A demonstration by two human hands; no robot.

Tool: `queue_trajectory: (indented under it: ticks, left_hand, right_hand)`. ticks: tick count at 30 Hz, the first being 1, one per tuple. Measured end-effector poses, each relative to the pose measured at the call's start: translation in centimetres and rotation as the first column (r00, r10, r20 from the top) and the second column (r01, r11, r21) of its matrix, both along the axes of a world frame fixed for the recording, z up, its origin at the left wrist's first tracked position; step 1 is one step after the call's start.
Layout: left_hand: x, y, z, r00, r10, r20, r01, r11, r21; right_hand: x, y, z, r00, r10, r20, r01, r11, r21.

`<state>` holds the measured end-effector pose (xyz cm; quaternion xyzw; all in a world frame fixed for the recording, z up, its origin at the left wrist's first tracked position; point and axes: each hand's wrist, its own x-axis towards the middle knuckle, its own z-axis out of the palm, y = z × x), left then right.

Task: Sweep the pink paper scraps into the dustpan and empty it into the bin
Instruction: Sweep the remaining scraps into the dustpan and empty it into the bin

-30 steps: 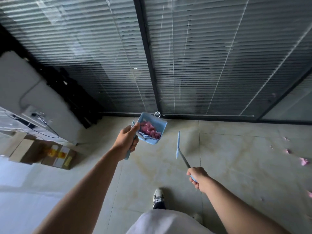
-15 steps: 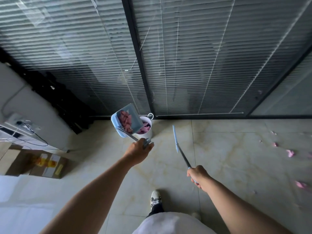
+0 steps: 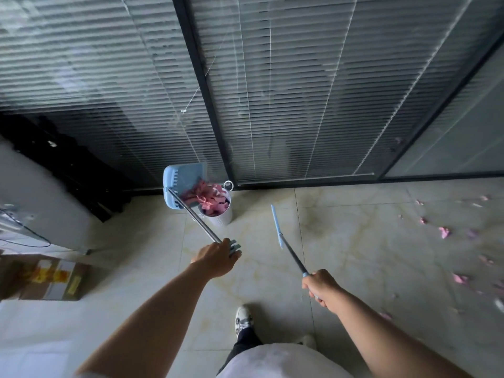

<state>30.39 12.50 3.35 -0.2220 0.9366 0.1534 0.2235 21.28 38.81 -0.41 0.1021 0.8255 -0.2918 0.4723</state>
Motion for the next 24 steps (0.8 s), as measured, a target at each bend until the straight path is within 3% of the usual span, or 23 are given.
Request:
queue_trajectory:
  ticks: [17,24]
  left_hand:
    - [0.1,-0.2,-1.8,0.948,-0.191,0.254,0.237,0.958,-0.164]
    - [0.1,0.5,-1.7,0.935,-0.204,0.291,0.264,0.947,-0.185]
  right_hand:
    - [-0.7,0.4,0.0,0.999,-0.031,0.026,0.031,0.999,0.014]
    - [-0.7,0.5,0.1,0.999,-0.018,0.027,0.017,1.000,0.007]
